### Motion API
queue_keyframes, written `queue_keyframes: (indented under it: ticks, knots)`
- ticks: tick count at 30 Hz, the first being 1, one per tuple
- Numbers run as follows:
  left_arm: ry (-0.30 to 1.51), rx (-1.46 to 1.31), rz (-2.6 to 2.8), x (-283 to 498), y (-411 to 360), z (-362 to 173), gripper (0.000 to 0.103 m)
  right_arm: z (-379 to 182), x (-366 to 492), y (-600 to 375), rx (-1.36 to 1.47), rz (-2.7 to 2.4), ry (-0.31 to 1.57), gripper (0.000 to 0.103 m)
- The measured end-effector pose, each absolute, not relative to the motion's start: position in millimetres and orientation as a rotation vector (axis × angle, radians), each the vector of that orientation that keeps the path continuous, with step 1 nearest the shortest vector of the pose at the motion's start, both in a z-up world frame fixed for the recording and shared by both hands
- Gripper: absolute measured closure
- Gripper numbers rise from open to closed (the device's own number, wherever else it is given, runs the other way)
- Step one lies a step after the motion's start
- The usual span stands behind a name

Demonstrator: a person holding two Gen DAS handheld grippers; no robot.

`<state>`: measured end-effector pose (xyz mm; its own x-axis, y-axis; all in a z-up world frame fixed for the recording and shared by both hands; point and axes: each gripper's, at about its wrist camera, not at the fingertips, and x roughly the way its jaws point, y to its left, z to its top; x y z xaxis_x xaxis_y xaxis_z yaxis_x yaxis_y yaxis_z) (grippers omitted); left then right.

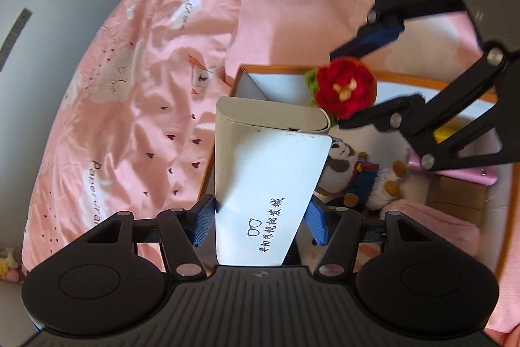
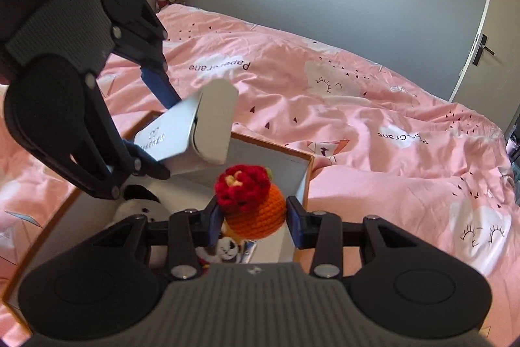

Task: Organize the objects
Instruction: 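Carry the glasses box with the left tool while the right carries the strawberry over the orange box, then lower the glasses box and strawberry into the orange box and open both tools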

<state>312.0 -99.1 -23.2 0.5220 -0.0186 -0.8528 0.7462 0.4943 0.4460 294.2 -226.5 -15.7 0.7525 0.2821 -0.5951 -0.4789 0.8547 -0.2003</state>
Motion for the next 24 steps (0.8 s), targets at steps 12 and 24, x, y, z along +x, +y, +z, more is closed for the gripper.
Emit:
queue_keyframes:
  ticks: [12,24]
  knots:
    - [1.03,0.999,-0.572,346.2,-94.9,-81.0,0.035,-42.2,322.2,-213.2,-0.483,0.456,0.565,0.06]
    - [1.033,0.896,-0.538,364.4,-87.0,-94.9,0.033,-53.9,325.4,-207.0,-0.596,0.445,0.564,0.06]
